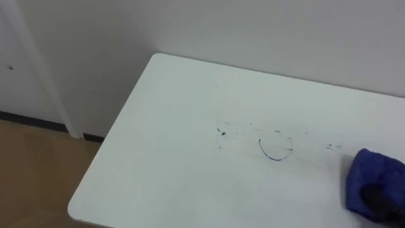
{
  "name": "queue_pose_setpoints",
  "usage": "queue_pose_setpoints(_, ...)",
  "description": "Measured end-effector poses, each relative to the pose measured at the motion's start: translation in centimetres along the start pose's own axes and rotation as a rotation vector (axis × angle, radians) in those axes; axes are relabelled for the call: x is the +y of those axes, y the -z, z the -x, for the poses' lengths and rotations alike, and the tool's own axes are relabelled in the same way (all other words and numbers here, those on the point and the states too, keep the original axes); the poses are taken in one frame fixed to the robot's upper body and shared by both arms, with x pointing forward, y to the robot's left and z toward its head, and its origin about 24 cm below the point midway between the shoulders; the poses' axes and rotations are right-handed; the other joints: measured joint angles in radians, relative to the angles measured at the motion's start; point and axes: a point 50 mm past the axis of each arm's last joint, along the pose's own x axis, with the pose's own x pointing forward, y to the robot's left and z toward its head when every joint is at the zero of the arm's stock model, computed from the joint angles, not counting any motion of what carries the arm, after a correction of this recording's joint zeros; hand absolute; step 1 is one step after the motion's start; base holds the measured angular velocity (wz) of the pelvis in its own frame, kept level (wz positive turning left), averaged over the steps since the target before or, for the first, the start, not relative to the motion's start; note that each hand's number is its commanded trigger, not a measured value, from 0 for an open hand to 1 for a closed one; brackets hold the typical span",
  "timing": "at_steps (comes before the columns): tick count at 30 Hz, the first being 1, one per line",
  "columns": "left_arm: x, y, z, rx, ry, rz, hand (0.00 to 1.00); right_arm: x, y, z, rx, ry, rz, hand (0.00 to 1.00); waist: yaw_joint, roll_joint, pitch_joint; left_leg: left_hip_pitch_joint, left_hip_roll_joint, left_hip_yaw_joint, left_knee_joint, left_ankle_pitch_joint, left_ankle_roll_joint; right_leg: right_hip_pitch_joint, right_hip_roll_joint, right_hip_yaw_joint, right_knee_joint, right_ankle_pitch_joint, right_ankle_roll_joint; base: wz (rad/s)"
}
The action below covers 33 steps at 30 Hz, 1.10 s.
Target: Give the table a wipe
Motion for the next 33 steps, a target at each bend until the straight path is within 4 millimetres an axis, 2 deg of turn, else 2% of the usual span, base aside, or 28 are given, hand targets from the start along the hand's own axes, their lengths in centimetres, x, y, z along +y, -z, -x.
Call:
queue_pose_setpoints(2,-0.2,0.0,0.1,-0.001,-0.013,0.004,0.0,0.0,0.9,0.3,0.015,0.005,0.032,1.0,-0.002,-0.004,0.0,0.015,0.001,0.005,0.0,-0.001,-0.001,0.015,0.0,-0.001,0.0,0.0,0.001,-0.08)
queue_pose_setpoints(3,-0.3,-0.3,0.0,-0.006,-0.012,0.006,0.0,0.0,0.7,0.3,0.007,0.007,0.045,1.0,0.0,-0.003,-0.0005,0.018,0.002,0.009,0.0,-0.001,-0.002,0.012,0.0,0.001,0.001,-0.001,0.001,-0.19)
queue_pose_setpoints(7,-0.9,-1.1,0.1,-0.032,0.009,-0.02,0.0,0.7,-2.2,0.2,-0.062,0.011,0.138,1.0,0.027,-0.001,0.004,0.019,0.008,0.039,0.0,-0.001,-0.004,0.004,0.002,0.018,0.001,-0.001,-0.002,-0.27)
queue_pose_setpoints(8,-1.1,-1.7,0.0,-0.05,0.015,-0.032,0.0,1.2,-3.5,0.2,-0.093,0.004,0.196,1.0,0.046,-0.004,0.0076,0.02,0.015,0.058,-0.001,-0.001,-0.006,-0.006,0.009,0.045,0.005,0.002,-0.007,-0.61)
queue_pose_setpoints(9,-1.2,-2.5,0.0,-0.072,0.02,-0.046,0.0,2.0,-5.4,0.6,-0.164,-0.008,0.262,1.0,0.077,0.001,0.0106,0.02,0.024,0.083,-0.003,0.001,-0.01,-0.021,0.013,0.06,0.011,0.007,-0.014,-0.65)
queue_pose_setpoints(10,-1.2,-3.0,-0.1,-0.084,0.022,-0.05,0.0,2.6,-6.7,0.9,-0.212,-0.022,0.289,1.0,0.087,-0.001,0.0158,0.019,0.029,0.094,-0.004,0.002,-0.012,-0.028,0.017,0.068,0.013,0.01,-0.018,-0.59)
queue_pose_setpoints(11,-1.3,-3.5,-0.1,-0.097,0.027,-0.061,0.0,3.8,-9.8,1.7,-0.329,-0.044,0.342,1.0,0.094,-0.006,0.0247,0.013,0.035,0.109,-0.005,0.005,-0.016,-0.044,0.022,0.081,0.022,0.012,-0.022,-0.38)
queue_pose_setpoints(12,-1.6,-4.1,-0.1,-0.114,0.039,-0.08,0.0,5.1,-13.1,2.8,-0.456,-0.067,0.395,1.0,0.105,-0.008,0.0251,-0.001,0.04,0.116,-0.006,0.007,-0.019,-0.062,0.025,0.086,0.021,0.015,-0.026,-0.23)
queue_pose_setpoints(13,-1.7,-4.5,-0.1,-0.126,0.045,-0.088,0.0,5.7,-14.7,3.4,-0.514,-0.08,0.412,1.0,0.11,-0.009,0.0256,-0.01,0.041,0.116,-0.005,0.009,-0.021,-0.069,0.027,0.085,0.02,0.017,-0.027,-0.04)
queue_pose_setpoints(14,-1.9,-5.1,-0.1,-0.145,0.055,-0.1,0.0,6.8,-17.7,5.0,-0.624,-0.107,0.44,1.0,0.128,-0.01,0.0287,-0.019,0.042,0.113,-0.005,0.011,-0.023,-0.079,0.028,0.082,0.019,0.018,-0.029,0.09)
queue_pose_setpoints(15,-2.0,-5.2,-0.1,-0.147,0.062,-0.101,0.0,7.9,-19.8,6.4,-0.712,-0.133,0.468,1.0,0.147,-0.011,0.0322,-0.019,0.044,0.111,-0.01,0.012,-0.025,-0.082,0.03,0.082,0.018,0.019,-0.031,0.12)
queue_pose_setpoints(17,-1.9,-5.2,0.0,-0.146,0.063,-0.1,0.0,8.6,-21.4,7.7,-0.793,-0.155,0.495,1.0,0.181,-0.015,0.0342,-0.019,0.043,0.099,-0.01,0.012,-0.026,-0.081,0.032,0.074,0.014,0.015,-0.03,0.25)
queue_pose_setpoints(19,-1.9,-4.1,0.1,-0.127,0.066,-0.106,0.0,8.4,-21.5,7.7,-0.813,-0.145,0.523,1.0,0.192,-0.017,0.0343,-0.027,0.034,0.069,-0.008,0.013,-0.025,-0.069,0.026,0.043,-0.002,0.012,-0.026,0.48)
queue_pose_setpoints(21,-2.1,-2.2,0.3,-0.072,0.074,-0.118,0.0,8.1,-20.1,7.1,-0.802,-0.127,0.528,1.0,0.185,-0.018,0.034,-0.029,0.028,0.056,-0.008,0.013,-0.023,-0.056,0.018,0.008,0.0,0.009,-0.02,0.55)
queue_pose_setpoints(24,-2.1,-1.3,0.4,-0.052,0.079,-0.126,0.0,8.3,-17.8,6.7,-0.776,-0.132,0.461,1.0,0.159,-0.015,0.0324,-0.024,0.028,0.057,-0.008,0.01,-0.017,-0.031,0.016,-0.009,0.0,0.008,-0.02,0.44)
queue_pose_setpoints(26,-2.2,-1.5,0.4,-0.054,0.08,-0.123,0.0,8.2,-14.7,6.0,-0.693,-0.126,0.347,1.0,0.152,-0.003,0.0255,-0.01,0.023,0.057,-0.009,0.003,-0.009,-0.007,0.009,-0.013,0.0,0.002,-0.01,0.39)
queue_pose_setpoints(28,-2.3,-1.4,0.4,-0.051,0.081,-0.12,0.0,7.9,-12.6,5.6,-0.607,-0.12,0.23,1.0,0.125,0.005,0.0215,-0.011,0.009,0.051,-0.007,0.0,-0.003,0.007,-0.004,-0.017,-0.001,-0.006,0.004,0.3)
queue_pose_setpoints(29,-2.3,-1.4,0.4,-0.049,0.079,-0.117,0.0,7.5,-10.8,5.3,-0.538,-0.11,0.151,1.0,0.116,0.016,0.0134,-0.01,0.004,0.049,-0.006,-0.001,0.001,0.009,-0.009,-0.016,0.001,-0.006,0.004,0.12)
queue_pose_setpoints(30,-2.3,-1.1,0.5,-0.04,0.077,-0.117,0.0,7.3,-10.0,5.2,-0.506,-0.107,0.115,1.0,0.107,0.019,0.0102,-0.008,0.001,0.048,-0.007,-0.001,0.002,0.012,-0.012,-0.017,0.0,-0.007,0.006,0.07)
queue_pose_setpoints(31,-2.1,-0.4,0.5,-0.016,0.066,-0.092,0.0,6.7,-8.3,5.0,-0.449,-0.08,0.058,1.0,0.092,0.02,0.0082,0.004,-0.007,0.052,-0.009,0.001,0.008,0.022,-0.021,-0.018,0.0,-0.013,0.015,0.05)
queue_pose_setpoints(32,-1.6,-0.1,0.4,0.006,0.045,-0.051,0.0,6.1,-6.5,4.6,-0.383,-0.046,0.042,1.0,0.075,0.018,0.0034,0.014,-0.009,0.052,-0.01,0.0,0.011,0.031,-0.024,-0.025,0.001,-0.014,0.017,0.05)
queue_pose_setpoints(33,-1.3,0.2,0.3,0.018,0.033,-0.037,0.0,5.8,-5.7,4.4,-0.349,-0.034,0.033,1.0,0.063,0.016,0.0038,0.018,-0.009,0.051,-0.009,-0.002,0.014,0.038,-0.024,-0.029,0.002,-0.013,0.018,0.08)
